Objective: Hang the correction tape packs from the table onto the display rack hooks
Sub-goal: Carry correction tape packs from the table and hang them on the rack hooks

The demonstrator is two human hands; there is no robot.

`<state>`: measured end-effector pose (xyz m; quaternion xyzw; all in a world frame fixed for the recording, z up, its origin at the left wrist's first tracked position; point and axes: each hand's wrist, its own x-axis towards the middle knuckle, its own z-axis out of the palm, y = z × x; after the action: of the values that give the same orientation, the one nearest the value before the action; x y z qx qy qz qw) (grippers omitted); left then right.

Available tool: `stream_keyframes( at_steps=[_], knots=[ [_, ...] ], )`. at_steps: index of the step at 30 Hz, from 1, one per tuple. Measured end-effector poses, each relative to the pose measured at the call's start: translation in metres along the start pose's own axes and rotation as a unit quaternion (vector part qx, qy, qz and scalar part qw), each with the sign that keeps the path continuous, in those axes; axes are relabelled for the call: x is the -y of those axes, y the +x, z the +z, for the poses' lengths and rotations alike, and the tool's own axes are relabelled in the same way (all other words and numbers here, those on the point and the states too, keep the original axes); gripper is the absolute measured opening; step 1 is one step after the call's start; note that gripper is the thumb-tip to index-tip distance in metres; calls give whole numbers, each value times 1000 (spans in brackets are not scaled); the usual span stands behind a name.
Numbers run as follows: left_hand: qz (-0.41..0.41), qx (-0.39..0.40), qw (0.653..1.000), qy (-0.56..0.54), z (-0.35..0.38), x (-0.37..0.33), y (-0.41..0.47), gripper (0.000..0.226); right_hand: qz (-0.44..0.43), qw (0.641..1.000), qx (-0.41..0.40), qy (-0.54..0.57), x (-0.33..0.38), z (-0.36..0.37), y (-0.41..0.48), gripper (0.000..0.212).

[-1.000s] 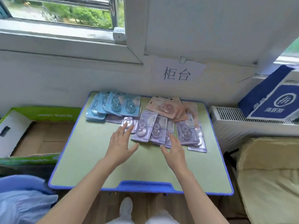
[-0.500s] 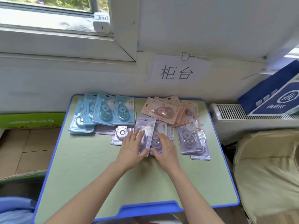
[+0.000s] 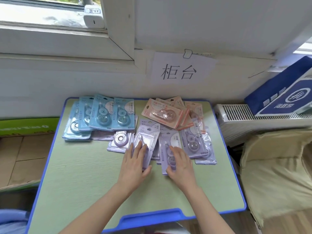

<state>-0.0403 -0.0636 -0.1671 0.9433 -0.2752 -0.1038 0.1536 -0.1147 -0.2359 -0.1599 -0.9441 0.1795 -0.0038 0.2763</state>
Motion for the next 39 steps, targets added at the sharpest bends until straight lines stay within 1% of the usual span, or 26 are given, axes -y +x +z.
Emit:
stream_keyframes(
  at_steps=[4, 6, 8, 9, 12, 14, 16, 18, 23, 28, 31, 35, 39],
  knots=[
    [1, -18, 998, -63, 9, 3, -1, 68, 46, 999, -12, 18, 0, 1, -7, 74],
    [-10, -17, 998, -60, 10, 11, 6, 77, 66, 998, -10, 18, 7, 0, -7, 79],
    [-5, -4, 999, -41, 9, 16, 13, 87, 86, 996, 8, 11, 14, -2, -4, 86],
    [4, 7, 999, -37, 8, 17, 15, 88, 95, 995, 20, 5, 16, -2, -2, 85],
    [19, 11, 1000, -1, 8, 13, 16, 80, 96, 995, 30, -19, 16, 1, -1, 76],
    [28, -13, 999, 34, 10, 11, 14, 75, 97, 995, 24, -11, 16, 2, -3, 77],
    [52, -20, 997, 55, 14, 10, 9, 74, 104, 994, 15, 0, 16, 2, -9, 78],
    [74, -17, 995, 57, 16, 9, 1, 75, 109, 994, -6, 13, 14, 1, -15, 77],
    [98, -16, 995, 27, 22, 10, -10, 78, 136, 989, -49, 38, 12, 6, -40, 76],
    [111, -17, 993, -26, 22, 9, -16, 72, 154, 982, -98, 46, 8, 14, -70, 75],
    [118, -30, 991, -57, 24, -6, -27, 71, 151, 980, -126, 45, 1, 13, -92, 74],
    [147, -31, 985, -88, 33, -35, -46, 70, 180, 967, -160, 78, -11, 5, -123, 71],
    [180, -30, 979, -92, 43, -74, -64, 68, 221, 954, -190, 73, -31, -4, -169, 72]
  ],
)
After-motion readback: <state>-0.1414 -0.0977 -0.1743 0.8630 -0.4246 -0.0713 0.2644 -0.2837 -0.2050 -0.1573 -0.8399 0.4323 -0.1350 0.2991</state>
